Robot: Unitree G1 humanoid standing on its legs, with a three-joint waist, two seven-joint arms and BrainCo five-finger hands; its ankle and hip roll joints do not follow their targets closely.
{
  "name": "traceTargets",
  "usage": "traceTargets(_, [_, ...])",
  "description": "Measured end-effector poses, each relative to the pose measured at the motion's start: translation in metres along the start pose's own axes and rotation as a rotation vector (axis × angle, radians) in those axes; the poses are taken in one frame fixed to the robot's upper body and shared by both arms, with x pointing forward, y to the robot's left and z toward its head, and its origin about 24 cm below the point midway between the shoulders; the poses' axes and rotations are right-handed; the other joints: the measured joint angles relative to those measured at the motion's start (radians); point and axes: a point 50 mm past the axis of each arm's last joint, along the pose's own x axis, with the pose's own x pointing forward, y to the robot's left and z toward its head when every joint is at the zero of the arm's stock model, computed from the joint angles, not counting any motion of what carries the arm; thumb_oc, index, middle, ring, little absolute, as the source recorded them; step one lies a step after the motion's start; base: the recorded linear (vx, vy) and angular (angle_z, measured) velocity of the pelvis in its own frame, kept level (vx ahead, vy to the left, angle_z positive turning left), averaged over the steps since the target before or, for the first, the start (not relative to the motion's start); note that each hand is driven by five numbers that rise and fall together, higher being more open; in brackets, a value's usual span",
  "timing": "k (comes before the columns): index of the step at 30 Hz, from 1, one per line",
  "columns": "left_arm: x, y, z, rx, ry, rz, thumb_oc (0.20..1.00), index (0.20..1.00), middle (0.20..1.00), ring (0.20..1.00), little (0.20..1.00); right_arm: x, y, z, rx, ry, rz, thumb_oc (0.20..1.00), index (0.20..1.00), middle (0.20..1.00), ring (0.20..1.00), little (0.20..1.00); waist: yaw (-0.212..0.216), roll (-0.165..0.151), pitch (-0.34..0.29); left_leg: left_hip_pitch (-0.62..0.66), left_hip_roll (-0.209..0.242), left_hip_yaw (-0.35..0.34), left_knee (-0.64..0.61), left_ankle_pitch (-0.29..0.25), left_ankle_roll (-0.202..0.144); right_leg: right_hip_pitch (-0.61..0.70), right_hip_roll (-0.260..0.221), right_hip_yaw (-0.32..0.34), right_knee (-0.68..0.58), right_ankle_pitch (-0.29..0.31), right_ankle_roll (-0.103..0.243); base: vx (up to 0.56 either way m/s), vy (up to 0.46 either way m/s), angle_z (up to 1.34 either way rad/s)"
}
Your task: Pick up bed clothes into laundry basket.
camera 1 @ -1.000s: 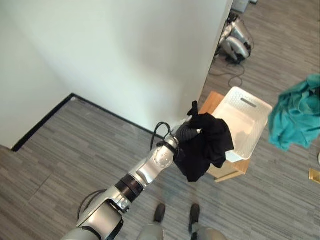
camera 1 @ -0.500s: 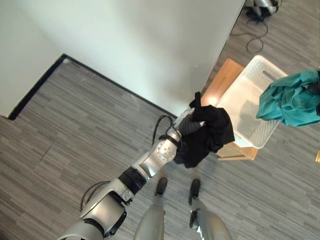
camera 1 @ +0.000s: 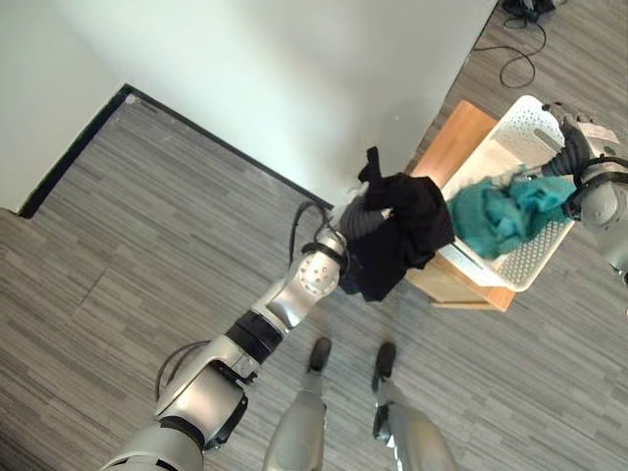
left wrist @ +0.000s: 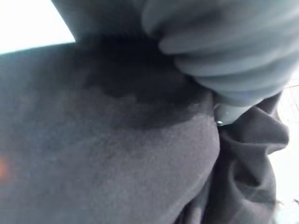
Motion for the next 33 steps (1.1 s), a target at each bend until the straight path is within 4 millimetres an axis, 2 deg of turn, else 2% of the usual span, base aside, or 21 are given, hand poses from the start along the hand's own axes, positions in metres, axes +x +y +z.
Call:
traceTargets(2, [0.0, 0.027, 0.002, 0.077, -0.03, 0.06, 0.2, 0.2, 0.2, 0.2, 0.2, -0.016, -0.003, -0.03, -0.029, 0.099, -0.016, 1.0, 1.0, 1.0, 1.0, 1.0, -0.001, 0.008, -0.004, 0.041, -0.003, -0.001, -0.009, 0.0, 0.0, 0.04, -0.005, -0.007, 0.0, -0.004, 0.005, 0.08, -0.03, 0.05])
traceTargets(4, [0.0, 0.045, 0.009, 0.111, -0.071, 0.107, 0.2, 0.2, 0.2, 0.2, 0.2, -0.027, -0.012, -0.052, -0.048, 0.177, -0.038, 1.0, 1.0, 1.0, 1.0, 1.0, -0.001, 0.014, -0.006, 0.054, -0.009, 0.0, -0.014, -0.001, -0.001, 0.054, -0.012, -0.007, 0.0, -0.009, 0.012, 0.02, -0.027, 0.04])
traceTargets(6, [-0.001, 0.053, 0.016, 0.135, -0.105, 0.124, 0.2, 0.2, 0.2, 0.2, 0.2, -0.036, -0.017, -0.069, -0.06, 0.237, -0.048, 1.0, 1.0, 1.0, 1.0, 1.0, 0.0, 0.022, -0.01, 0.054, -0.017, 0.0, -0.01, 0.002, 0.001, 0.056, -0.018, -0.007, 0.0, -0.01, 0.013, 0.03, -0.03, 0.04])
traceTargets(7, [-0.005, 0.048, 0.019, 0.122, -0.115, 0.107, 0.2, 0.2, 0.2, 0.2, 0.2, -0.044, -0.017, -0.08, -0.066, 0.281, -0.042, 1.0, 1.0, 1.0, 1.0, 1.0, -0.001, 0.038, -0.018, 0.059, -0.021, -0.001, -0.006, 0.0, -0.001, 0.065, -0.023, -0.007, 0.0, -0.011, 0.014, 0.06, -0.043, 0.04])
traceTargets(9, [-0.011, 0.039, 0.018, 0.09, -0.11, 0.076, 0.2, 0.2, 0.2, 0.2, 0.2, -0.052, -0.015, -0.087, -0.074, 0.306, -0.03, 1.0, 1.0, 1.0, 1.0, 1.0, -0.002, 0.063, -0.031, 0.07, -0.024, -0.001, -0.006, -0.002, -0.004, 0.077, -0.027, -0.008, 0.0, -0.012, 0.015, 0.03, -0.044, 0.03])
traceTargets(10, [-0.02, 0.03, 0.02, 0.044, -0.11, 0.054, 0.2, 0.2, 0.2, 0.2, 0.2, -0.062, -0.014, -0.096, -0.08, 0.338, -0.02, 1.0, 1.0, 1.0, 1.0, 1.0, -0.001, 0.087, -0.045, 0.082, -0.026, -0.001, -0.007, -0.002, -0.004, 0.088, -0.029, -0.01, 0.0, -0.013, 0.017, 0.04, -0.041, 0.04])
traceTargets(12, [-0.033, 0.019, 0.021, -0.012, -0.103, 0.013, 0.2, 0.2, 0.2, 0.2, 0.2, -0.078, -0.007, -0.11, -0.102, 0.394, 0.02, 1.0, 1.0, 1.0, 1.0, 1.0, 0.001, 0.116, -0.061, 0.099, -0.026, -0.004, -0.009, -0.004, -0.006, 0.107, -0.03, -0.013, 0.0, -0.02, 0.017, 0.05, -0.054, 0.06])
traceTargets(14, [-0.035, 0.012, 0.021, -0.043, -0.099, -0.016, 0.2, 0.2, 0.2, 0.2, 0.2, -0.089, -0.003, -0.118, -0.126, 0.426, 0.053, 1.0, 1.0, 1.0, 1.0, 1.0, -0.001, 0.138, -0.074, 0.106, -0.024, -0.007, -0.008, -0.007, -0.009, 0.117, -0.027, -0.016, 0.0, -0.024, 0.014, 0.03, -0.026, 0.03])
traceTargets(17, [-0.033, 0.005, 0.025, -0.179, -0.097, -0.045, 0.2, 0.2, 0.2, 0.2, 0.2, -0.096, 0.001, -0.124, -0.161, 0.449, 0.081, 1.0, 1.0, 1.0, 1.0, 1.0, -0.006, 0.158, -0.088, 0.115, -0.019, -0.006, -0.008, -0.007, -0.009, 0.125, -0.024, -0.017, 0.0, -0.023, 0.012, 0.0, 0.0, 0.0])
traceTargets(19, [-0.031, -0.013, 0.037, -0.268, -0.124, -0.096, 0.2, 0.2, 0.2, 0.2, 0.2, -0.104, 0.01, -0.133, -0.168, 0.501, 0.119, 1.0, 1.0, 1.0, 1.0, 1.0, -0.012, 0.168, -0.101, 0.123, -0.019, -0.008, -0.005, -0.001, -0.002, 0.136, -0.023, -0.02, 0.0, -0.022, 0.011, 0.0, 0.001, 0.02])
traceTargets(23, [-0.017, -0.053, 0.071, -0.319, -0.237, -0.263, 0.2, 0.2, 0.2, 0.2, 0.2, -0.119, 0.047, -0.147, -0.189, 0.598, 0.281, 1.0, 1.0, 1.0, 1.0, 1.0, -0.033, 0.18, -0.119, 0.133, -0.019, -0.006, -0.007, -0.003, -0.005, 0.144, -0.024, -0.019, 0.0, -0.023, 0.012, 0.01, -0.006, 0.01])
traceTargets(25, [-0.011, -0.069, 0.077, -0.333, -0.236, -0.305, 0.2, 0.2, 0.2, 0.2, 0.2, -0.126, 0.062, -0.152, -0.211, 0.636, 0.365, 1.0, 1.0, 1.0, 1.0, 1.0, -0.059, 0.189, -0.14, 0.135, -0.02, -0.006, -0.007, -0.002, -0.003, 0.146, -0.024, -0.019, 0.0, -0.024, 0.014, 0.0, 0.0, -0.02])
traceTargets(27, [-0.009, -0.082, 0.08, -0.352, -0.227, -0.333, 0.2, 0.2, 0.2, 0.2, 0.2, -0.131, 0.071, -0.153, -0.209, 0.652, 0.407, 1.0, 1.0, 1.0, 1.0, 1.0, -0.064, 0.201, -0.151, 0.131, -0.019, 0.002, -0.008, 0.0, 0.0, 0.138, -0.023, -0.011, 0.0, -0.022, 0.011, -0.05, 0.012, -0.1])
traceTargets(30, [-0.009, -0.087, 0.086, -0.373, -0.238, -0.341, 0.2, 0.2, 0.2, 0.2, 0.2, -0.135, 0.079, -0.152, -0.195, 0.658, 0.434, 1.0, 1.0, 1.0, 1.0, 1.0, -0.092, 0.216, -0.16, 0.116, -0.014, 0.011, -0.007, 0.001, 0.002, 0.117, -0.02, -0.004, 0.0, -0.02, 0.009, -0.04, 0.029, -0.13])
traceTargets(31, [-0.008, -0.091, 0.088, -0.358, -0.247, -0.359, 0.2, 0.2, 0.2, 0.2, 0.2, -0.141, 0.088, -0.151, -0.181, 0.675, 0.466, 1.0, 1.0, 1.0, 1.0, 1.0, -0.093, 0.219, -0.162, 0.12, -0.008, 0.028, -0.008, -0.001, 0.0, 0.114, -0.014, 0.012, 0.0, -0.018, 0.006, -0.03, 0.034, -0.25])
traceTargets(33, [-0.007, -0.091, 0.091, -0.351, -0.26, -0.359, 0.2, 0.2, 0.2, 0.2, 0.2, -0.142, 0.091, -0.15, -0.174, 0.673, 0.473, 1.0, 1.0, 1.0, 1.0, 1.0, -0.1, 0.223, -0.163, 0.115, -0.005, 0.036, -0.012, -0.001, 0.0, 0.104, -0.012, 0.02, -0.001, -0.017, 0.005, -0.04, 0.033, -0.22])
